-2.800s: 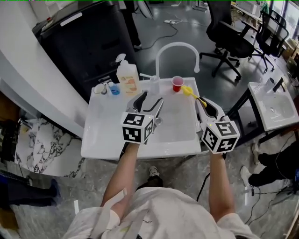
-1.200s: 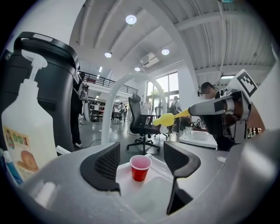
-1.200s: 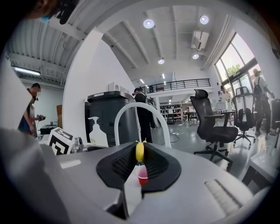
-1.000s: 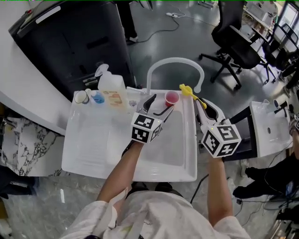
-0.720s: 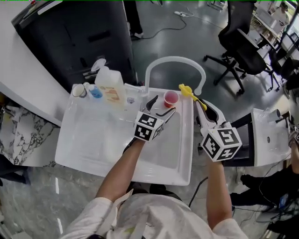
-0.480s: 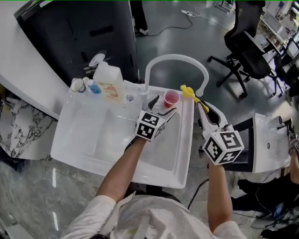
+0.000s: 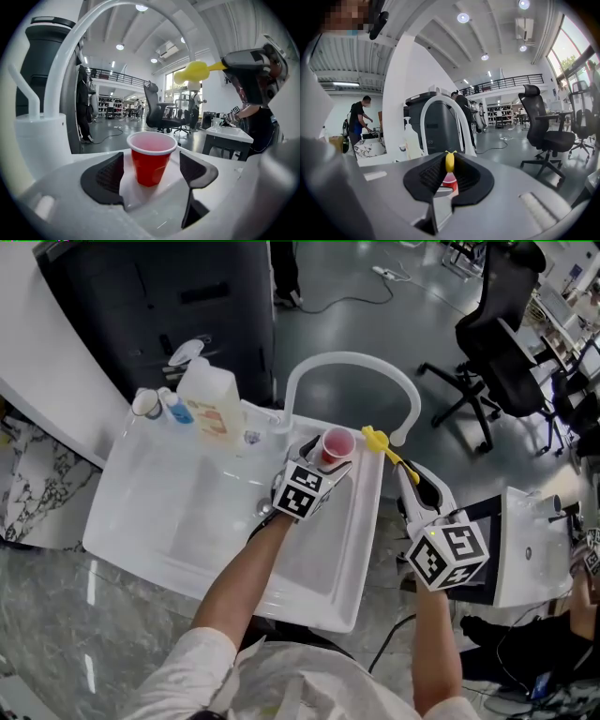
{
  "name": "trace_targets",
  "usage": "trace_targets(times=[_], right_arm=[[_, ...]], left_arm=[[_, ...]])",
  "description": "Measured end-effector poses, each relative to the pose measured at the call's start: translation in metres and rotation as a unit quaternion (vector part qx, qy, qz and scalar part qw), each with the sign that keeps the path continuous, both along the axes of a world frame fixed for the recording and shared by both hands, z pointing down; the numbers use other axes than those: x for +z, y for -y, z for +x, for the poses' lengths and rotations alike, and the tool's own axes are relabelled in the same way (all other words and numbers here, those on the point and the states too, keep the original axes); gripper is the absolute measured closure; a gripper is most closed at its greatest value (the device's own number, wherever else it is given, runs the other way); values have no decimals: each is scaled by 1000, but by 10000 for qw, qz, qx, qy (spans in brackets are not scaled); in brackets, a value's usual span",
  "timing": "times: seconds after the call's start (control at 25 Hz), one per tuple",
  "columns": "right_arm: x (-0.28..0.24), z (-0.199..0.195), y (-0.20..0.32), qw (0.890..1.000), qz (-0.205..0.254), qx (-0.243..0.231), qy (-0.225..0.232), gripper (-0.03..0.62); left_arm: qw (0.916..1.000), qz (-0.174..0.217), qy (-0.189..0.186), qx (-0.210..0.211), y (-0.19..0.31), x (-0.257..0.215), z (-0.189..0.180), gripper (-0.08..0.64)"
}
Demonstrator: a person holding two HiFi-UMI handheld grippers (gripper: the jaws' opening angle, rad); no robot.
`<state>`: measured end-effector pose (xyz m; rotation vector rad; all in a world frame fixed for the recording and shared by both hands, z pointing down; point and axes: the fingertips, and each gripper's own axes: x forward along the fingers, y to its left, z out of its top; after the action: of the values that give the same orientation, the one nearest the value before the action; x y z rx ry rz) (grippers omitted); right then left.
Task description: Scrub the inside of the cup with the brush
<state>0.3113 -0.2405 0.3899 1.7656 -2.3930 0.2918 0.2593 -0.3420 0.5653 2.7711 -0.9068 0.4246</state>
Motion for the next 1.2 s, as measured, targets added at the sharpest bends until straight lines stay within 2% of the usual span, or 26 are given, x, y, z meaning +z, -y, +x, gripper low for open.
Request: trace_targets(times=[0.24,0.32,0.64,1.2], right_arm=[[9,9,-4,9999,-95,21,-69,556],[11,11,-5,9999,-124,31,-77,556],[12,4,-7,9999,-121,-18,21,555],[-10,-43,-8,9984,26,-425,362,557]], left_arm=[[9997,209,142,49,9,3,11,187],[9994,285,172,14,11,0,10,252],[9990,392,213,-64,5,-15,-3,262],[9977,491,410,-221,-40,-59,-64,267]])
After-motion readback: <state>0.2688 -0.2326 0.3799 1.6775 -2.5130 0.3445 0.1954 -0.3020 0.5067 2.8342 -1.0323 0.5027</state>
